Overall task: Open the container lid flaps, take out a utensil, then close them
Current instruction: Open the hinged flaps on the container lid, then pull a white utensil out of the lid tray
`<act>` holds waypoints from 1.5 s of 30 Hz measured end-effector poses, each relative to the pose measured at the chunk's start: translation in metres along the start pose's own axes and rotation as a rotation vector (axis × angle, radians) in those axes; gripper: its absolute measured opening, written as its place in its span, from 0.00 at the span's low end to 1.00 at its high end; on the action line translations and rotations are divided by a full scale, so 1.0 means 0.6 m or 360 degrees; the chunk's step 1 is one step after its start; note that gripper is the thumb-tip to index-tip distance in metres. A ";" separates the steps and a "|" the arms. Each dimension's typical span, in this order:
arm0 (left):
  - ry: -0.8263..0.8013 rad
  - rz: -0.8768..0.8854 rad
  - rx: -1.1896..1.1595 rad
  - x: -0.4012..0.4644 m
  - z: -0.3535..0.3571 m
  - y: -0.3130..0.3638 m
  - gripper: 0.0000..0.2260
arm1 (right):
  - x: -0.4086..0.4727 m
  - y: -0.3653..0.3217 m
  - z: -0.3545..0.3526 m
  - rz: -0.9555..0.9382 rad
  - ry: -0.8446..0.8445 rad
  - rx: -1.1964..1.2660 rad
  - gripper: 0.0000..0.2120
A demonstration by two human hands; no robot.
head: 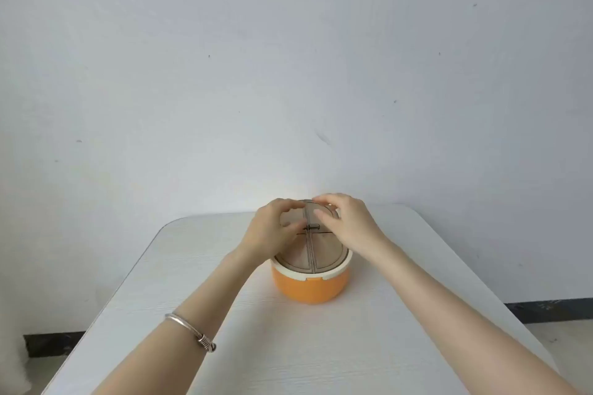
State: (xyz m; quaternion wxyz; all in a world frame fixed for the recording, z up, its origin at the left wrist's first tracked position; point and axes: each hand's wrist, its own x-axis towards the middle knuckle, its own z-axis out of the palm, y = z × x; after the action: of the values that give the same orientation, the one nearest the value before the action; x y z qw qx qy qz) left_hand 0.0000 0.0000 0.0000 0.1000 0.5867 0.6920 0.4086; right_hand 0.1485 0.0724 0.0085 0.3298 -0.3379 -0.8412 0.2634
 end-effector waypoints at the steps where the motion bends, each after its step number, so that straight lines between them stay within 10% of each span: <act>1: -0.0023 -0.0022 0.0023 -0.001 0.001 -0.002 0.15 | -0.003 0.003 0.002 0.0018 -0.0019 -0.0042 0.15; 13: 0.0142 -0.0102 -0.0097 0.001 0.007 -0.006 0.06 | -0.001 0.022 0.023 -0.0009 0.0087 -0.0082 0.05; 30: 0.0650 -0.0366 -0.1356 -0.035 -0.023 -0.024 0.04 | -0.029 0.049 -0.008 0.0415 0.0680 0.1448 0.07; 45: 0.0672 -0.0012 -0.0670 -0.011 -0.085 0.021 0.07 | -0.017 0.054 -0.034 0.0354 0.0693 0.1199 0.04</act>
State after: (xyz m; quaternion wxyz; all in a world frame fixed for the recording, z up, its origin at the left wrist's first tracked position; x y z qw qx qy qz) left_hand -0.0202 -0.0291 0.0395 0.0748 0.4525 0.5998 0.6557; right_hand 0.1819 0.0898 -0.0034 0.5687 -0.3303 -0.5563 0.5080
